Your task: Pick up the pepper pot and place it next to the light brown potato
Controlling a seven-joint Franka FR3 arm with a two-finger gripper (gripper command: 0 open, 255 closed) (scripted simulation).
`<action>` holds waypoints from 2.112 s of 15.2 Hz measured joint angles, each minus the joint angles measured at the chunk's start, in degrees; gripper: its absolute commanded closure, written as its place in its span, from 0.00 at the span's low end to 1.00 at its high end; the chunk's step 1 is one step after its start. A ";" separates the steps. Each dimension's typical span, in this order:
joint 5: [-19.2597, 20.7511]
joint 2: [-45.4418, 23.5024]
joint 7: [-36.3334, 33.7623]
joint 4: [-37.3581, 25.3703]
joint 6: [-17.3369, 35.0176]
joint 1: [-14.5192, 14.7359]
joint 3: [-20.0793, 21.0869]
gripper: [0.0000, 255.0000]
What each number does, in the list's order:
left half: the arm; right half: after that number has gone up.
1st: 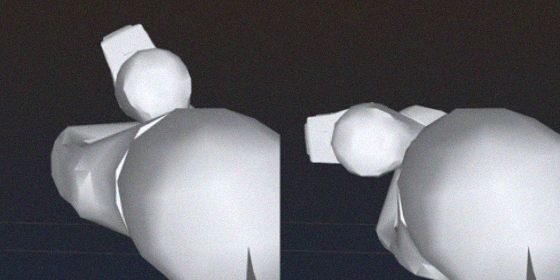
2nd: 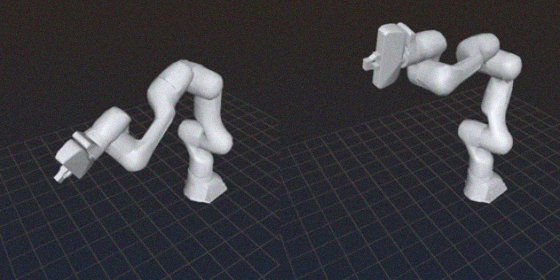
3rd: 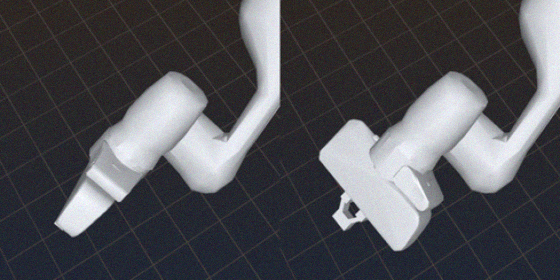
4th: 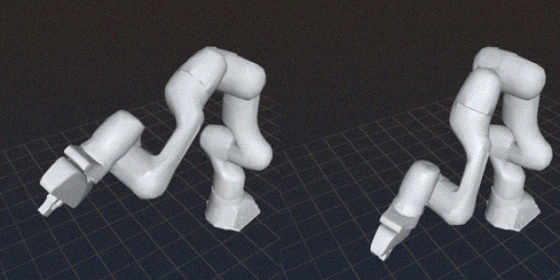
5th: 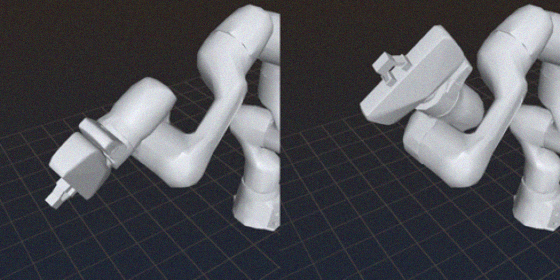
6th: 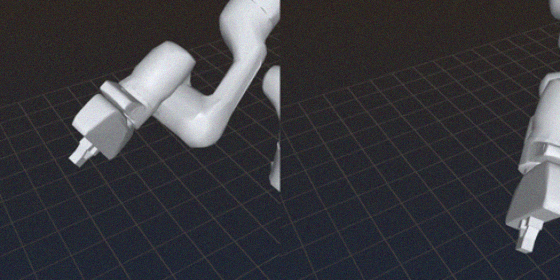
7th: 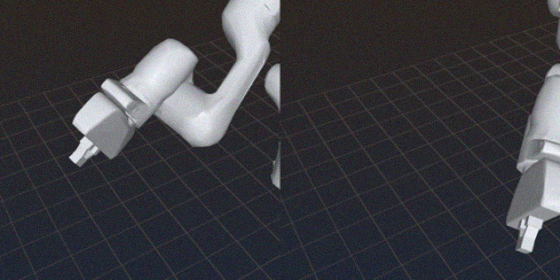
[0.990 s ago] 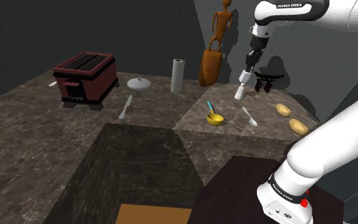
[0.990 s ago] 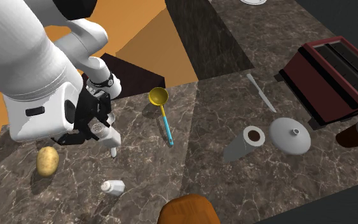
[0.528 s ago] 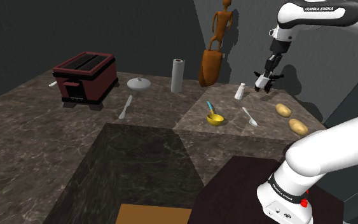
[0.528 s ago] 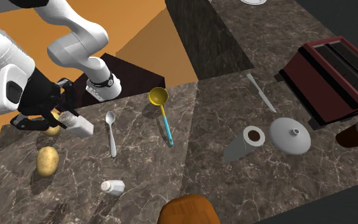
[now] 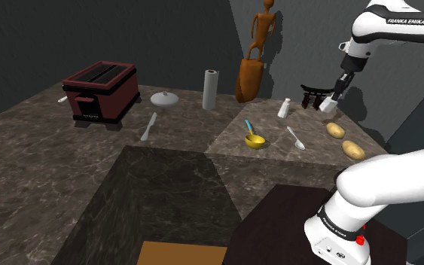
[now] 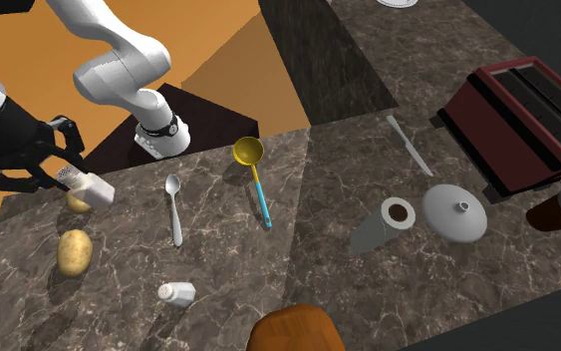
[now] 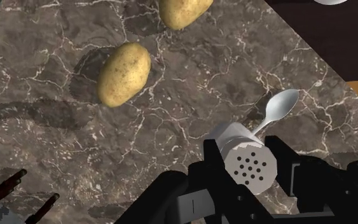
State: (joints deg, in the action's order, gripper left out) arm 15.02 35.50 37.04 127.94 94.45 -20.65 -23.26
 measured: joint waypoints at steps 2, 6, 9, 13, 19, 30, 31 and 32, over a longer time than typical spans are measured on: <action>0.38 0.52 0.03 1.76 1.25 -0.25 -0.30 1.00; 0.90 0.78 -0.22 5.09 4.33 -0.48 -0.88 1.00; 1.22 0.82 -0.48 7.30 6.49 -0.60 -1.23 1.00; 1.81 0.68 -0.62 10.34 9.68 -0.83 -1.96 1.00; 2.69 -0.10 -0.64 14.23 14.40 -1.14 -3.27 1.00; 3.77 -1.92 -1.07 19.41 21.39 -1.34 -4.90 1.00; 3.77 -1.94 -1.08 19.43 21.43 -1.33 -4.90 1.00; 3.77 -1.95 -1.09 19.44 21.45 -1.33 -4.90 1.00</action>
State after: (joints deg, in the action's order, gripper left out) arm 18.79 33.56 35.96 147.38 115.90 -21.98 -28.16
